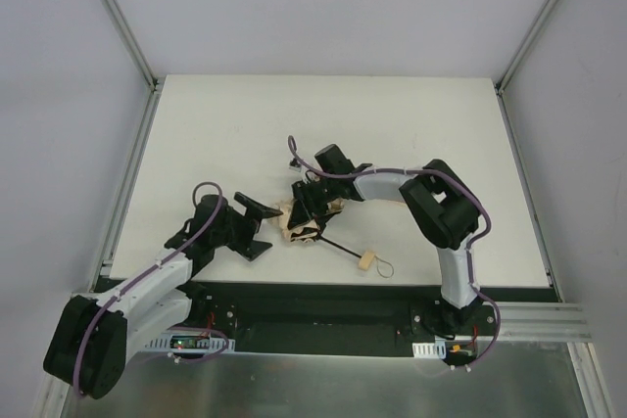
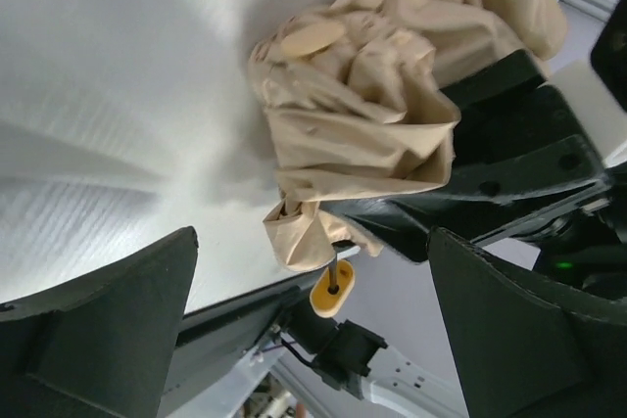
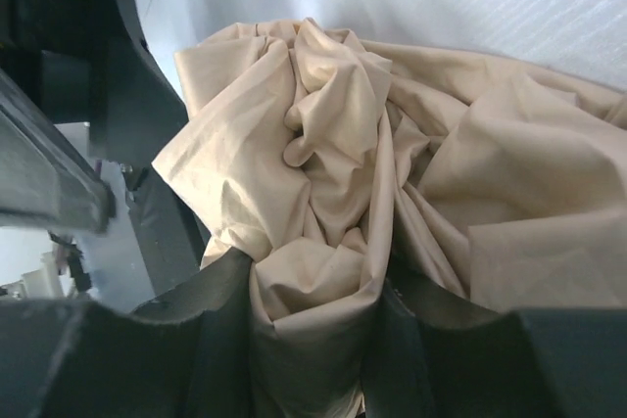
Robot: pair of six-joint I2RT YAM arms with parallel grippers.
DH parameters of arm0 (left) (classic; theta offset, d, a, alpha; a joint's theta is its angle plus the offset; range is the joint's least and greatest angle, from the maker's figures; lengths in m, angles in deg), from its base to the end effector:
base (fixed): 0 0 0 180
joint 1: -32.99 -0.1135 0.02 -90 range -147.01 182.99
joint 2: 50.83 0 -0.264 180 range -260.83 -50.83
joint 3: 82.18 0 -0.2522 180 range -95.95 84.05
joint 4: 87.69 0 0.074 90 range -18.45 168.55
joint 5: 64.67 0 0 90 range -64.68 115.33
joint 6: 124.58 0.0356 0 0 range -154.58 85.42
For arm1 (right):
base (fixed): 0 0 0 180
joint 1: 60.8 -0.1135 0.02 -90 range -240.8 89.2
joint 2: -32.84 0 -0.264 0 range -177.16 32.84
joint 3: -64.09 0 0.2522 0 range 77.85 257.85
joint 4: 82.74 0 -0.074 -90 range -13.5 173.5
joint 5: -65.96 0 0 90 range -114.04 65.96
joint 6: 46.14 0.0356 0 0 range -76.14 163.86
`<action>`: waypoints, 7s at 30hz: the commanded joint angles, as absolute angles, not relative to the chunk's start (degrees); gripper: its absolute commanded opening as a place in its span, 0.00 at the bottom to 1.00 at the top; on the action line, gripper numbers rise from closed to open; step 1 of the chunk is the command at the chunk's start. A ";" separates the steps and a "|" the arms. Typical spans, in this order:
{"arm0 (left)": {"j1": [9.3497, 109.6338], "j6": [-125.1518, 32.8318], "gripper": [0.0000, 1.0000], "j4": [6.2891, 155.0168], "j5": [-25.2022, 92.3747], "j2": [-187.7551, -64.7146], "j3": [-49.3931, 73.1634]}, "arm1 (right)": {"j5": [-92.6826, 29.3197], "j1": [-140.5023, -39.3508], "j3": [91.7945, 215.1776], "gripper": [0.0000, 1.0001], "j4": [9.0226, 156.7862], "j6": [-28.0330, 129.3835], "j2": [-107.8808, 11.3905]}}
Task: Put away the umbrella
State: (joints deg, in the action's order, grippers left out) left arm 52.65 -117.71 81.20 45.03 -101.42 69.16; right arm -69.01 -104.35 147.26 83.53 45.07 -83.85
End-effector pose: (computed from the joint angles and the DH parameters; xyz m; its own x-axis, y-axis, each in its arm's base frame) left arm 0.1622 -0.0707 0.1647 -0.6401 -0.7639 0.0822 -0.4400 0.2768 -0.8543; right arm 0.2843 0.3050 0.1373 -0.5497 -0.5020 -0.6677 -0.8237 0.1929 0.5332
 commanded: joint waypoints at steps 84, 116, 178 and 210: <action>60.33 -127.57 0.99 69.57 28.57 -103.77 66.98 | -49.59 -114.59 132.78 0.00 88.86 40.69 -80.62; 59.54 -111.31 0.36 89.36 31.30 -129.66 63.23 | -88.73 -103.16 140.34 0.00 101.78 64.07 -94.78; 53.30 -120.36 0.99 75.28 34.81 -107.70 68.14 | -62.43 -110.64 140.86 0.00 80.51 39.98 -88.45; 53.47 -114.73 0.00 74.52 34.55 -125.10 60.77 | -63.70 -107.99 149.75 0.55 74.27 41.60 -76.25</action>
State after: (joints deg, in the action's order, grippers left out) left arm 53.55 -113.63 87.85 39.83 -125.15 62.56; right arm -72.62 -105.27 149.97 79.82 48.02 -83.74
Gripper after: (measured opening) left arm 0.245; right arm 0.513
